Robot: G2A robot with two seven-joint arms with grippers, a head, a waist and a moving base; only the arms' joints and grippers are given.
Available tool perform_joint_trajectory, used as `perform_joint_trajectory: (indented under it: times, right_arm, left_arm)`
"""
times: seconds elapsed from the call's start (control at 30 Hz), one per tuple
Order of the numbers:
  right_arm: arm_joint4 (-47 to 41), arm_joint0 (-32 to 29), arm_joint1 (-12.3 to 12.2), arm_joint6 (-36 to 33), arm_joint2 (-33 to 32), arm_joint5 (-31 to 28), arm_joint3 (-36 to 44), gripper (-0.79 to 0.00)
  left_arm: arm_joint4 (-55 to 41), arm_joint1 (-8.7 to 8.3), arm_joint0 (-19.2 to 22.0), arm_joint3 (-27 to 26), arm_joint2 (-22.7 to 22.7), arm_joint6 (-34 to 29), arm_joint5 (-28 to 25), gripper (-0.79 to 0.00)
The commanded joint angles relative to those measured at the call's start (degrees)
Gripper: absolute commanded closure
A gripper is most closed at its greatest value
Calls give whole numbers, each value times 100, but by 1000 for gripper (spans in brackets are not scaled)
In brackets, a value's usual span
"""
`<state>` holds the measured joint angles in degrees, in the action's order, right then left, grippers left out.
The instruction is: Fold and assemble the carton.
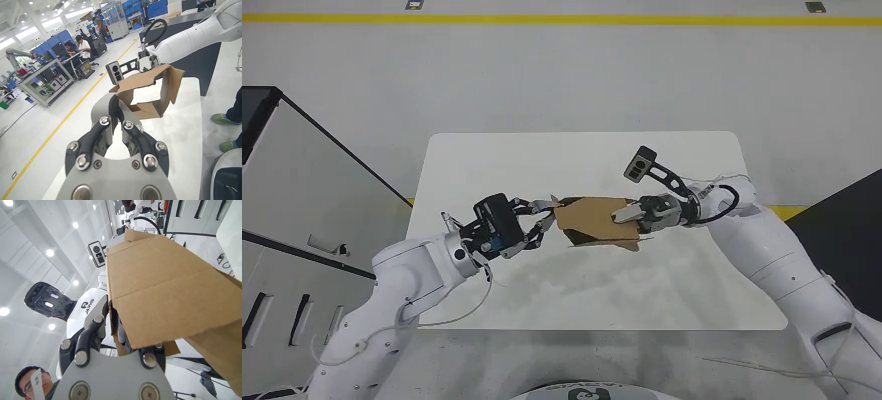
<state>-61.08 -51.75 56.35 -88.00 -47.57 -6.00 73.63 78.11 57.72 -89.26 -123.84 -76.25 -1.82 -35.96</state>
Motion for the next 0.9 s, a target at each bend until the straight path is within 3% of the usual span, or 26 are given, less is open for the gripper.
perform_joint_trajectory:
  times: [0.0,0.87]
  right_arm:
    - [13,16,-28,0,59,-26,54,0]
    - [-401,216,-352,0,474,-872,219,0]
  left_arm:
    - [18,-1,-6,-1,-12,10,6,0]
    - [-1,-16,-117,-5,-72,35,-109,0]
